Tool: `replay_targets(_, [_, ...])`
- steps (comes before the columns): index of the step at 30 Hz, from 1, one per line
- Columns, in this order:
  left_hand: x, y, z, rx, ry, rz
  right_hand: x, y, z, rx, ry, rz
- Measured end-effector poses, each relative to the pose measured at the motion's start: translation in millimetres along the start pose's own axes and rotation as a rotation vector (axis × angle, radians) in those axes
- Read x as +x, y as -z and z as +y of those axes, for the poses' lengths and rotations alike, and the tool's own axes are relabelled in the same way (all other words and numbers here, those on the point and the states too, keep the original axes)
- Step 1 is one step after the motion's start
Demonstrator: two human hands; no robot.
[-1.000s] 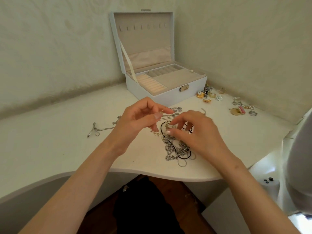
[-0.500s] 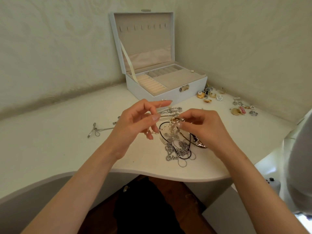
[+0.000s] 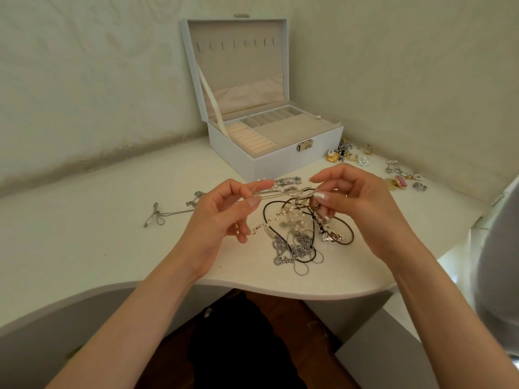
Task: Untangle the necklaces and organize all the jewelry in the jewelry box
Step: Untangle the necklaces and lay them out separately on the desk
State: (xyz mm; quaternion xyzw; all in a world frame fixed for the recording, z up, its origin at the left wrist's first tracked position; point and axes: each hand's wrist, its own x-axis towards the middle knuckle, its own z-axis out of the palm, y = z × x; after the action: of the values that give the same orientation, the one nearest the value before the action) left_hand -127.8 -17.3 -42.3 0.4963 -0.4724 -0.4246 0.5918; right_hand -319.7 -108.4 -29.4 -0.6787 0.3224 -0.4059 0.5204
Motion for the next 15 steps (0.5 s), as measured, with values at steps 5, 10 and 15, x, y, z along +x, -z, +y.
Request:
replay_targets(5, [-2,0,-2,-0.032,0.021,0.075,0,0,6,-0.162,0.03,0.05])
replay_targets(10, [-5,0,0,-0.104,0.039,0.108,-1,-2,12,-0.314,0.051,0.04])
replay_targets(15, [-4,1,-2,-0.007,0.123,0.125,-1,-1,8,-0.264,0.037,-0.031])
